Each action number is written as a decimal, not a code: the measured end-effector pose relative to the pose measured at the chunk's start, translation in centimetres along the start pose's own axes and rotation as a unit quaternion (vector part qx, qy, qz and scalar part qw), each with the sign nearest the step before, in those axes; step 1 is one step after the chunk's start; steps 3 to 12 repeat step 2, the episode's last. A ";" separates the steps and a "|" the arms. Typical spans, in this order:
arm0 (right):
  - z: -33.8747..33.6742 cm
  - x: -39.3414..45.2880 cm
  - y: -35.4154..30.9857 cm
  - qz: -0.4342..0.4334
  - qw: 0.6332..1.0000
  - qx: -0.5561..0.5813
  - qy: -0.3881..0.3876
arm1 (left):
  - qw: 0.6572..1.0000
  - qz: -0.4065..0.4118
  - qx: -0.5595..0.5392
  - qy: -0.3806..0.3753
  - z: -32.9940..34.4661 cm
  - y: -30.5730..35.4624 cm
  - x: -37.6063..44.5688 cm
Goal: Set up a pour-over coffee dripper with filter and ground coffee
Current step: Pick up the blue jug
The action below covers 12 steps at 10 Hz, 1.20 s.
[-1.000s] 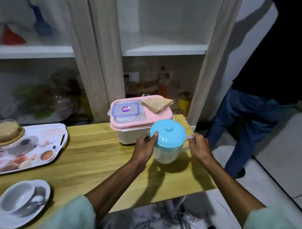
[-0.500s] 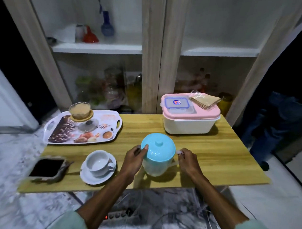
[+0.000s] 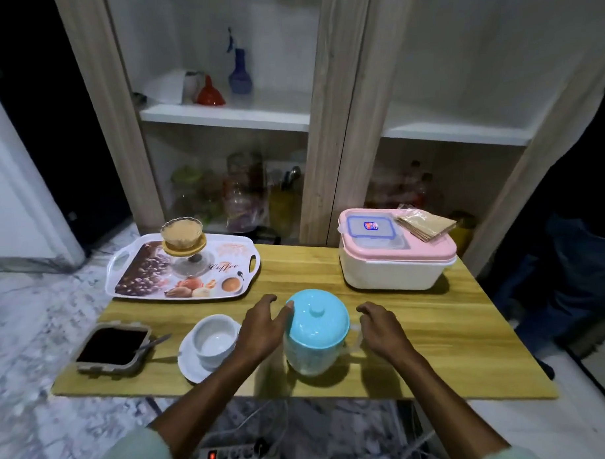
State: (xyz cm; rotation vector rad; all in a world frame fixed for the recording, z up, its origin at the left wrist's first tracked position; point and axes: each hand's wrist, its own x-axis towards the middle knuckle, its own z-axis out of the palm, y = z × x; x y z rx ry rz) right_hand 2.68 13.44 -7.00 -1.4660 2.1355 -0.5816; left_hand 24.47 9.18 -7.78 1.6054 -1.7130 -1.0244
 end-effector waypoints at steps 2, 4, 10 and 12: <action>-2.6 1.7 -5.0 -0.086 0.985 -0.148 0.036 | 0.960 0.121 0.251 -0.031 -1.2 5.8 3.3; -2.6 1.7 -5.0 -0.086 0.985 -0.148 0.036 | 0.960 0.121 0.251 -0.031 -1.2 5.8 3.3; -2.6 1.7 -5.0 -0.086 0.985 -0.148 0.036 | 0.960 0.121 0.251 -0.031 -1.2 5.8 3.3; -2.6 1.7 -5.0 -0.086 0.985 -0.148 0.036 | 0.960 0.121 0.251 -0.031 -1.2 5.8 3.3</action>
